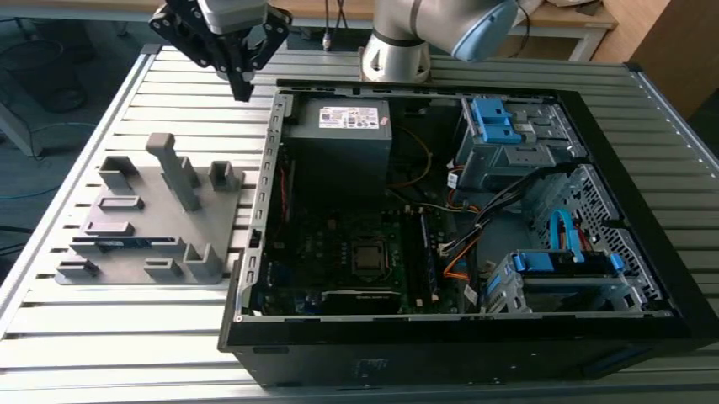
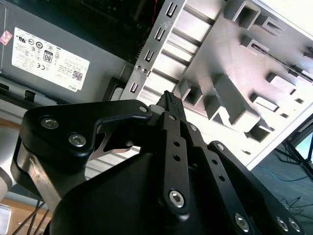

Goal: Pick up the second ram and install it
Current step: 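Reach for the second ram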

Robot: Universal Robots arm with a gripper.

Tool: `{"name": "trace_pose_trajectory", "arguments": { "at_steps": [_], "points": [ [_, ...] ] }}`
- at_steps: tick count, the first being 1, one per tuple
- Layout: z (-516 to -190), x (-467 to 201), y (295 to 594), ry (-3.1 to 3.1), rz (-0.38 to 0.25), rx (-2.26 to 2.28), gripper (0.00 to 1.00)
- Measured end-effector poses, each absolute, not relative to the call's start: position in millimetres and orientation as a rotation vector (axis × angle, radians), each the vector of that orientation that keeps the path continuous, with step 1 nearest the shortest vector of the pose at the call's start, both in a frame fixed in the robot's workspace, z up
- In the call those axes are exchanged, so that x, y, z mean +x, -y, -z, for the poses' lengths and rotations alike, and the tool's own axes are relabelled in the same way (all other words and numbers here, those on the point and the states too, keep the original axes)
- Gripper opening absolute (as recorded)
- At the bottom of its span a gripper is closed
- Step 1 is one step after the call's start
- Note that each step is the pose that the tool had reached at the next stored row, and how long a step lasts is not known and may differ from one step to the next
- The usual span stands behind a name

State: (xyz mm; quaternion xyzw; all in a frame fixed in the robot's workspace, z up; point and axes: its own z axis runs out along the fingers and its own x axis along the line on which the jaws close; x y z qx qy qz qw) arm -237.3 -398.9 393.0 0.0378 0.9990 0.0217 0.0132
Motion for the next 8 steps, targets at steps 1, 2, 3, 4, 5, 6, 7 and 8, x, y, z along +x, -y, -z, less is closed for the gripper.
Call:
{"name": "trace_pose_trajectory", "arguments": {
  "at_steps": [1,2,3,4,5,6,7,8],
  "points": [
    [-392.9,-238.6,399.0,-3.112,-0.068,0.118,0.1],
    [-392.9,-240.0,398.9,-3.112,-0.068,0.118,0.1],
    [-392.9,-241.5,398.9,-3.112,-0.068,0.118,0.1],
    [-392.9,-242.9,398.9,-3.112,-0.068,0.118,0.1],
    [-392.9,-244.3,398.9,-3.112,-0.068,0.118,0.1],
    [-392.9,-245.6,398.9,-3.112,-0.068,0.118,0.1],
    [-392.9,-246.8,398.9,-3.112,-0.068,0.118,0.1],
    [-392.9,-248.1,398.9,-3.112,-0.068,0.118,0.1]
  ]
}}
